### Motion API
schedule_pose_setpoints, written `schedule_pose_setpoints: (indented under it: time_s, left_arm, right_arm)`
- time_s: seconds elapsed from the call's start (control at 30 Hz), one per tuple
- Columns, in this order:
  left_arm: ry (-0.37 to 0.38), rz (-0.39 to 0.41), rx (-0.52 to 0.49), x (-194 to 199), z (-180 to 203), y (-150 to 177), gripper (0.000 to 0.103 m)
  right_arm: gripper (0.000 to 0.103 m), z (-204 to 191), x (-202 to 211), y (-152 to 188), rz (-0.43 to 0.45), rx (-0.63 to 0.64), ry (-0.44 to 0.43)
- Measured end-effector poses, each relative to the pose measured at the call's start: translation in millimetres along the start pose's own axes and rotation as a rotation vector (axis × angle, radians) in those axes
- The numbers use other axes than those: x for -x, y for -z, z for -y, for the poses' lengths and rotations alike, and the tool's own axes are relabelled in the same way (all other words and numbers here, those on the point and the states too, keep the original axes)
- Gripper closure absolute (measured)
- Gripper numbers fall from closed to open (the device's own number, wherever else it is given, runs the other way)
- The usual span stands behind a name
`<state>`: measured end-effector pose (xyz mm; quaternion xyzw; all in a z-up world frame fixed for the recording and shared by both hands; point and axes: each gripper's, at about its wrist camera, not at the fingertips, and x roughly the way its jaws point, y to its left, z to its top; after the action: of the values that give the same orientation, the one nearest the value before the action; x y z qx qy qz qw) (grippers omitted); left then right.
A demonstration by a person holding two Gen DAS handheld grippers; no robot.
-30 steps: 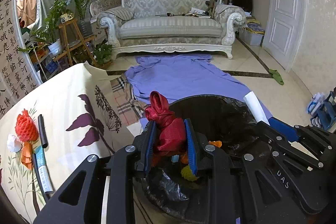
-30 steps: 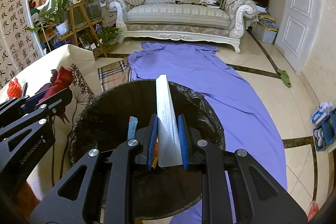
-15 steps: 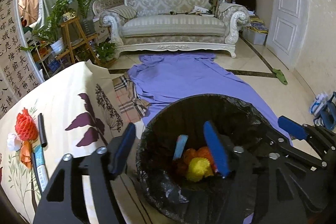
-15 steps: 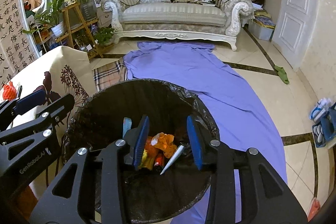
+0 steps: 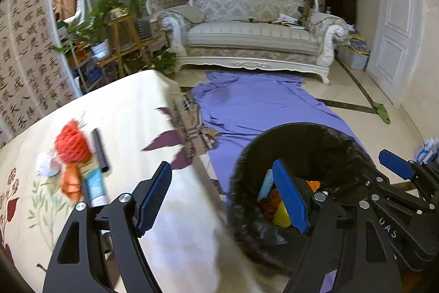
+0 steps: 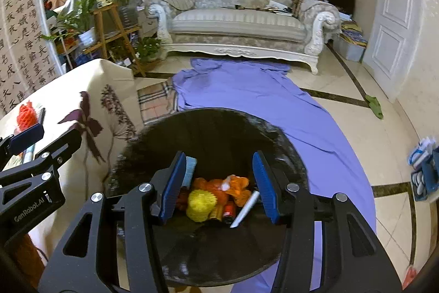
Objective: Collect trash
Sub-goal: 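Move the left gripper to the black foam tube and grasp it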
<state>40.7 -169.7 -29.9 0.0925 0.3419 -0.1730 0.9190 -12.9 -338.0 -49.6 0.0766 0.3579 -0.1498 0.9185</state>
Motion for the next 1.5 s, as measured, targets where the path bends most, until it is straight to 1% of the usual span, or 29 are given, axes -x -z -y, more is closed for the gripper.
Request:
schedule_pose_setpoints:
  time_s: [0.4,0.6,0.67,0.87,1.03,1.27,1.47,1.5]
  left_arm:
    - [-0.111,-0.008,0.110,16.7,-70.5,12.8,0.029]
    - [-0.169,-0.044,0.172,16.8,-109.7,28.0,0.029]
    - [-0.181,-0.059,0.191,15.1,-116.9,31.8,0.029]
    - [-0.200,-0.098,0.227,9.0,-128.1,38.0,0.029]
    - [-0.225,-0.121,0.216,6.7,-130.1,41.3,0.029]
    - [-0.225,-0.152,0.244,3.6,-139.7,44.0,0.029]
    - [-0.220,-0.178,0.219,-5.1,-135.8,40.1,0.029]
    - [-0.214,-0.182,0.226,-5.4,-137.5,40.6,0.034]
  right_arm:
    - [0.054,-67.5,10.3,-0.6,-0.003,0.099,-0.109]
    - [0.054,-98.9,13.4,-0.3,-0.004,0.144,-0.153]
    - [0.054,-105.7,14.3,0.7,-0.007,0.154,-0.163]
    - [0.053,-114.5,14.4,4.1,-0.019,0.171,-0.178]
    - [0.053,-113.1,12.3,3.7,-0.025,0.167,-0.184]
    - [0.053,-111.0,8.4,4.6,-0.034,0.162,-0.195]
    - [0.053,-110.3,6.2,5.2,-0.041,0.159,-0.202]
    - [0.053,-110.6,6.6,6.2,-0.041,0.158,-0.203]
